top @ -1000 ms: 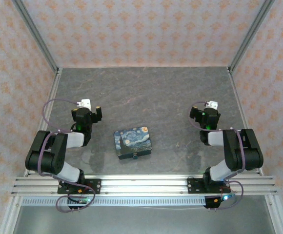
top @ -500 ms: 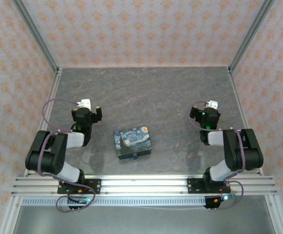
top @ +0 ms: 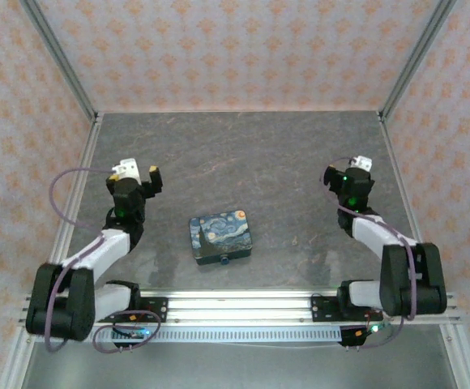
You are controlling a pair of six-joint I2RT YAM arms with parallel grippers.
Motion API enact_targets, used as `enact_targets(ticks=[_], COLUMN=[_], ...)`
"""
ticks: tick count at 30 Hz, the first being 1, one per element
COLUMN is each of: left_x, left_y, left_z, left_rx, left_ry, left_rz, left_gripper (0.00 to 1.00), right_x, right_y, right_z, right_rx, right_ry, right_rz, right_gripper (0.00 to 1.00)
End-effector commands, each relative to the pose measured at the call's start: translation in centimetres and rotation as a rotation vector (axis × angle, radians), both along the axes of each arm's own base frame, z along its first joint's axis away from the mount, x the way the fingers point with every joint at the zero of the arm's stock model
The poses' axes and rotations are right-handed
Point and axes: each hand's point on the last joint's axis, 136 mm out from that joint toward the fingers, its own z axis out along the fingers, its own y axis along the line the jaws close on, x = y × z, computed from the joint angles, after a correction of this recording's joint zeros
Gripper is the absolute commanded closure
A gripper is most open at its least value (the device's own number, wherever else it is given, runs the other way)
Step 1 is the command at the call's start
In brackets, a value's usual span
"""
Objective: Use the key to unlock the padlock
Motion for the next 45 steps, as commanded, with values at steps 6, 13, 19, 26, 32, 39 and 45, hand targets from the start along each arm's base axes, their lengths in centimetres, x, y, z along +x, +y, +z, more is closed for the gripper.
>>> enact_targets(ticks=[6,13,19,26,32,39,45], left_x=[-2.1,-6.4,-11.6,-14.7,-14.0,-13.9,-13.1], left_y=[-4.1,-12.6,-18.6,-24.4,-26.0,-26.3,-26.3], left_z=[2.0,1.7,3.1,1.0,-1.4,-4.5,-6.6], left_rx=[-0.393,-0.410,-0.347,-0.169,-0.034,0.020,0.002], left_ry=[0.152,0.389,0.498,0.645,0.717,0.801,0.864], left_rz=[-0.056,-0.272,-0.449,-0.544,-0.473,-0.431,-0.414], left_gripper=[0.00,0.00,0.03,0.05,0.06,0.08,0.09], right_x=[-4.6,-10.1,-15.3,-17.7,-18.0,-17.9,-17.8], right_y=[3.7,8.8,11.5,12.3,12.9,12.9,13.0], right_z=[-0.3,-2.1,-4.6,-6.0,-6.9,-7.4,-7.4], right_rx=[0.257,0.310,0.264,0.170,0.138,0.121,0.119], right_ry=[0.270,0.503,0.651,0.738,0.773,0.778,0.776], right_rz=[-0.011,0.072,0.137,0.163,0.178,0.177,0.182], right_gripper=[0.00,0.14,0.20,0.20,0.20,0.22,0.21])
